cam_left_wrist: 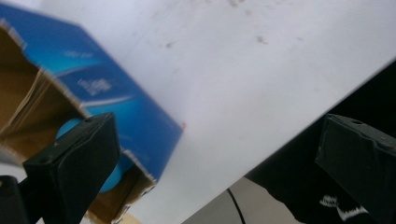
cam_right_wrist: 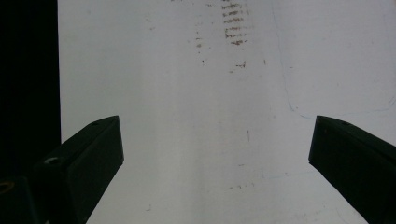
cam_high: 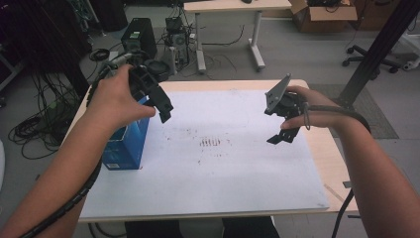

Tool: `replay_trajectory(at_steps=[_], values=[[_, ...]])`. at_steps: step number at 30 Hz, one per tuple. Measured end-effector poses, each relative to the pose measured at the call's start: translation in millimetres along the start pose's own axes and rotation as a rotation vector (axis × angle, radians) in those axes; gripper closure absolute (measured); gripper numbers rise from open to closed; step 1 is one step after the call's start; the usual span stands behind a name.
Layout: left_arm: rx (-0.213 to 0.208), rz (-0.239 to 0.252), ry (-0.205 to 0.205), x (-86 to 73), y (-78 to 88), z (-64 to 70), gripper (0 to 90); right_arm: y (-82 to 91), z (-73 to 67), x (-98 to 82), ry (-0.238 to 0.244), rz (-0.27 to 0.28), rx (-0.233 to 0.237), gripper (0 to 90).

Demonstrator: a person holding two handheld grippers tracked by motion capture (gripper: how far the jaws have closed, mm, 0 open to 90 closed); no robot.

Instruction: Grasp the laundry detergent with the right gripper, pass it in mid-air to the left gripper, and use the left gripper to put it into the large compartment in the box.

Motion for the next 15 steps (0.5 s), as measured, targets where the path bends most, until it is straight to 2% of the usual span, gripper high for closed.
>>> replay_trajectory(at_steps=[1,3,4,5,8,9,10,11,12,13,15], values=[[0.000,0.000,0.000,0.0,0.0,0.0,0.2,0.0,0.0,0.0,0.000,0.000,0.000,3.3],[0.010,0.000,-0.053,4.6,2.9,10.1,0.2,0.6,-2.6,1.1,0.010,-0.006,0.003,3.3],[0.011,-0.004,-0.114,9.0,3.9,19.8,0.2,1.8,-4.4,2.3,0.018,-0.010,0.004,3.3],[0.011,-0.004,-0.114,9.0,3.9,19.8,0.2,1.8,-4.4,2.3,0.018,-0.010,0.004,3.3],[0.017,-0.020,-0.212,14.0,1.4,32.0,0.2,3.7,-5.9,3.5,0.030,-0.017,0.004,3.3],[0.010,-0.043,-0.271,15.7,-3.5,38.8,0.2,4.8,-7.0,3.6,0.027,-0.029,0.006,3.3],[0.010,-0.043,-0.271,15.7,-3.5,38.8,0.2,5.0,-7.3,3.6,0.028,-0.035,0.007,3.3],[0.007,-0.057,-0.301,16.1,-7.1,42.3,0.2,5.0,-7.3,3.6,0.028,-0.035,0.007,3.3],[0.006,-0.081,-0.360,16.6,-15.6,48.1,0.2,4.9,-8.2,3.5,0.032,-0.047,0.009,3.3],[0.006,-0.081,-0.360,16.6,-15.6,48.1,0.2,4.9,-8.2,3.5,0.032,-0.047,0.009,3.3],[-0.003,-0.098,-0.399,16.4,-22.9,51.6,0.2,3.2,-10.0,2.7,0.041,-0.070,0.026,3.3]])
Point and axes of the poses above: each handheld gripper's, and its own axes: y roughly backward along the jaws, x roughly out of its top, z roughly to its right, the point moved 6 cm from there along -y, roughly forward along the jaws, and after that the axes turned 6 degrees about -z, right-handed, at the moved point
